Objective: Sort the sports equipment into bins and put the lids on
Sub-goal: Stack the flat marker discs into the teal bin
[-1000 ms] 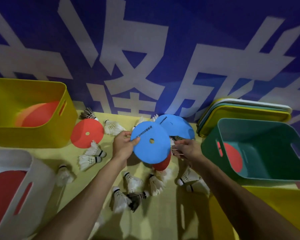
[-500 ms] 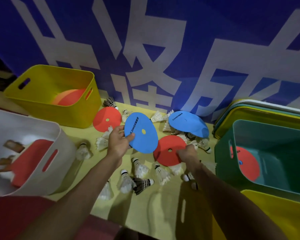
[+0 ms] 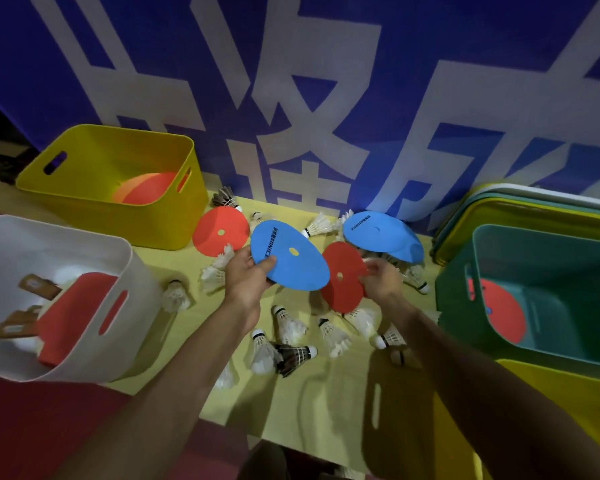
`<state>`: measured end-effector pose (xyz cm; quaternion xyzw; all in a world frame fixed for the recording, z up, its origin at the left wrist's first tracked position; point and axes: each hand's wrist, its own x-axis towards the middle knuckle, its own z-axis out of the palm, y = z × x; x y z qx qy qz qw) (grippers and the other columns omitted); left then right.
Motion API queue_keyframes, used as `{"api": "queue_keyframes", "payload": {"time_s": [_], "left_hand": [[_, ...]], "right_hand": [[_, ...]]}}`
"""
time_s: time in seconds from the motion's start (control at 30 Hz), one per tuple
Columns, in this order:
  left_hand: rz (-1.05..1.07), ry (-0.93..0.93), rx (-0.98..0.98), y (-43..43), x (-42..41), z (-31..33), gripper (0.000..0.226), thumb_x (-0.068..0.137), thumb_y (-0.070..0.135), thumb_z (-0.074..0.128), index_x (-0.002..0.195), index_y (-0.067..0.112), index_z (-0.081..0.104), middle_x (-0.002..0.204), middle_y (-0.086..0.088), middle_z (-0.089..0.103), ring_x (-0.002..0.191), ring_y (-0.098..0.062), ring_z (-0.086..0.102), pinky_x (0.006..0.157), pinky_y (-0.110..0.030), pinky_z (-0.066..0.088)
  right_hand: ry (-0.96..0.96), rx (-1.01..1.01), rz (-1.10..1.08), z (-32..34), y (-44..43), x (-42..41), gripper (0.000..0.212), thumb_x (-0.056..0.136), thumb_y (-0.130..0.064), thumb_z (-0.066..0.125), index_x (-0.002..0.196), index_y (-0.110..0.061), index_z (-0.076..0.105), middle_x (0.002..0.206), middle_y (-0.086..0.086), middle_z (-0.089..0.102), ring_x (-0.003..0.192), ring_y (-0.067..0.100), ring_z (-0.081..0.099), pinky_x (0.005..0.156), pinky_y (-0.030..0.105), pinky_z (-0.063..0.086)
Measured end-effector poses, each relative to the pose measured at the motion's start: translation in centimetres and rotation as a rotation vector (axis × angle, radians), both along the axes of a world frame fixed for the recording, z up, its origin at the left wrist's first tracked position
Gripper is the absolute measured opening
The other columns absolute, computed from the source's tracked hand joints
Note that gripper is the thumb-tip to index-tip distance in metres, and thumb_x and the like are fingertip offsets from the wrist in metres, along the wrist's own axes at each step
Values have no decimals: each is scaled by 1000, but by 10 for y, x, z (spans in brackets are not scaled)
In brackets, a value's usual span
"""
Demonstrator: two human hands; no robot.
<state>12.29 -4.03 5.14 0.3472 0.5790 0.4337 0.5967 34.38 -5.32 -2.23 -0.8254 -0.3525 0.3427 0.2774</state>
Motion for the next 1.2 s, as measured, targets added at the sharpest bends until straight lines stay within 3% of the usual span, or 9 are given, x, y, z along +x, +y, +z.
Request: {"api": "queue_keyframes", "payload": {"time_s": [0.17,0.37,0.6,0.67,0.73,0.87,1.0,1.1,1.2], "left_hand": [[19,-103,46,-1,24,18,37,91,1,57,127,9,52,111,-2,66,100,-17,65,84,-40,56],[27,-194,81,-20,64,38,45,89,-5,57,130,6,42,111,-3,64,95,-12,66,65,-23,58],[-21,-189,102,-50,132,50,34,89,-4,57,122,6,53,111,-5,66,95,-15,66,63,-22,58],[-51,-192,100,-60,152,51,32,89,-4,57,118,9,55,108,-2,67,97,-16,66,63,-22,58],[-78,-205,88,-69,172,52,34,89,-5,57,119,10,55,109,-2,66,98,-16,66,66,-25,59],[-127,-214,66,-82,206,51,39,88,-6,58,122,11,53,109,-2,65,100,-16,64,75,-31,58],[-179,-156,99,-85,219,49,43,87,-7,57,125,12,53,106,2,67,101,-17,65,75,-33,59],[-205,-137,109,-86,221,50,43,87,-7,57,126,11,53,110,-1,67,101,-17,66,76,-33,60],[-222,-127,122,-87,221,53,40,87,-8,57,120,15,55,110,-1,67,100,-17,66,75,-33,60]], "right_hand": [[-106,212,183,45,-9,22,18,98,-15,46,115,-11,50,104,9,65,79,25,66,68,45,59],[-503,407,385,95,-37,79,26,94,-14,43,120,-15,46,107,17,68,93,39,64,76,45,52],[-274,616,-80,115,-82,158,23,86,-3,57,107,-11,64,98,8,69,87,18,61,72,19,41],[-96,611,-269,106,-97,180,25,81,-10,61,101,-24,66,95,7,70,84,19,63,72,23,51],[21,609,-434,94,-115,205,25,74,-19,60,93,-35,64,90,6,71,84,27,68,78,45,57],[97,517,-603,87,-150,238,24,83,-6,56,104,-18,60,95,7,65,71,26,68,63,47,60],[111,299,-538,73,-161,261,25,88,3,47,103,-14,56,96,12,64,54,25,67,49,37,59],[45,128,-365,58,-148,269,30,87,2,43,108,-12,58,84,17,67,53,30,69,54,43,60],[2,25,-197,43,-129,268,33,87,4,42,112,-9,60,86,24,67,47,29,66,43,40,56]]}}
